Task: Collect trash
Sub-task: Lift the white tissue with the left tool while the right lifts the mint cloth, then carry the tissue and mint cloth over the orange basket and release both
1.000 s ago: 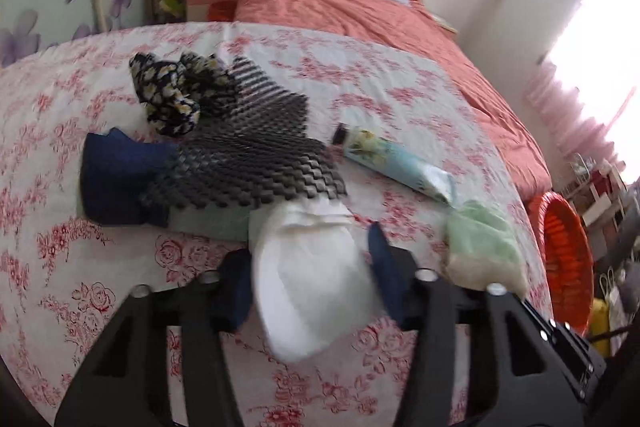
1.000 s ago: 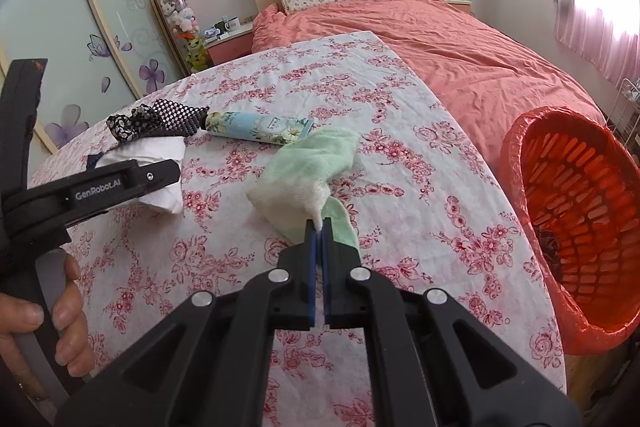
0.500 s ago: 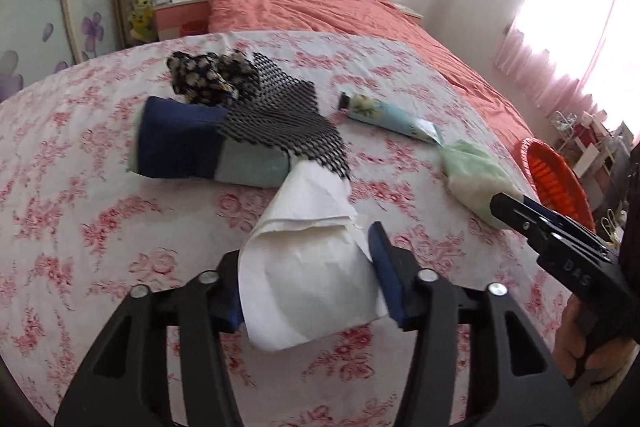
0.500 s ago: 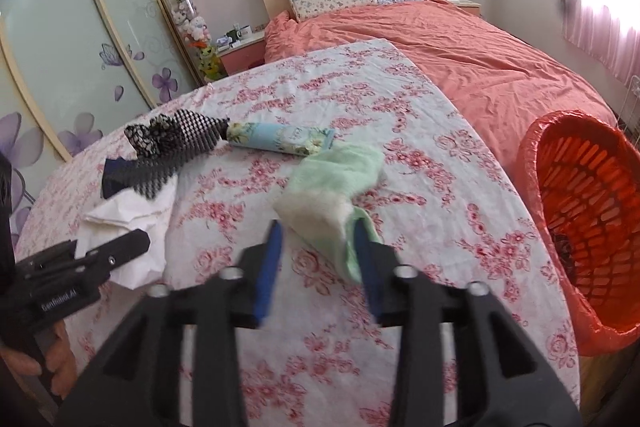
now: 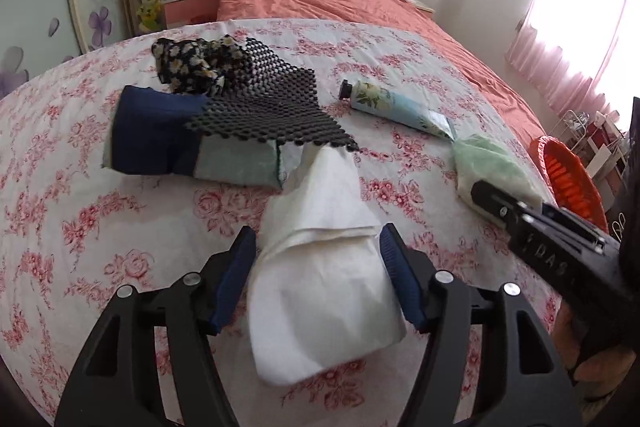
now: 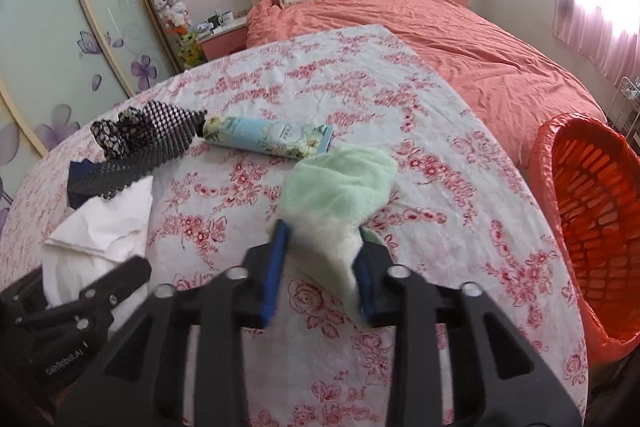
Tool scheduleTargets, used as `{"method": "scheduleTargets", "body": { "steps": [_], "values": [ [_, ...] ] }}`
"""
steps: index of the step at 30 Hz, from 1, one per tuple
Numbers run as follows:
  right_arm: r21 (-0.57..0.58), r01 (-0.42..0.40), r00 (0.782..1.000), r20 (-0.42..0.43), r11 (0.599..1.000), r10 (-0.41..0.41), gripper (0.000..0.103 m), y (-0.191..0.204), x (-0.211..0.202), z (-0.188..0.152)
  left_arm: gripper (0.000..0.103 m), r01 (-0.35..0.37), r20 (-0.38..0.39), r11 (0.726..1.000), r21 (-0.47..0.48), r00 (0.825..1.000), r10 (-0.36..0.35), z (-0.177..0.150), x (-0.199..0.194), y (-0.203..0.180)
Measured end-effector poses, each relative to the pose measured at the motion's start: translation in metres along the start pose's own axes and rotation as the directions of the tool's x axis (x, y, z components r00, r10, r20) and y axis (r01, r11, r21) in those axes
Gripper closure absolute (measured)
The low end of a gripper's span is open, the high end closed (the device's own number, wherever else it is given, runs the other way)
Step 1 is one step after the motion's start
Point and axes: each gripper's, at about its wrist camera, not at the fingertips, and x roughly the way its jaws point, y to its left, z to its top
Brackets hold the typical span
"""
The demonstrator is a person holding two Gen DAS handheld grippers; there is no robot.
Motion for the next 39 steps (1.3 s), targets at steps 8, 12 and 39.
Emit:
{"method": "scheduleTargets", "body": {
  "steps": [8, 12, 39],
  "values": [
    [-0.037, 0.027, 1.000, 0.013, 0.999, -0.027, 0.092, -0.008, -0.017, -0.013, 0.066, 0.049, -0.011, 0.998, 0.043, 0.999, -0.049, -0.008, -0.008, -0.003],
    [-0.023, 0.019, 1.000, 0.006, 1.000, -0.019, 0.092, -0.015, -0.018, -0.016, 0.065, 0.027, 0.004, 0.997, 0.073, 1.000, -0.027, -0.015, -0.010, -0.006],
    [0.001, -0.002, 1.000, -0.006, 1.000, 0.002, 0.091, -0.023, -0.016, -0.016, 0.063, 0.015, 0.036, 0.999, 0.045, 0.999, -0.017, -0.017, -0.009, -0.008]
  ]
}}
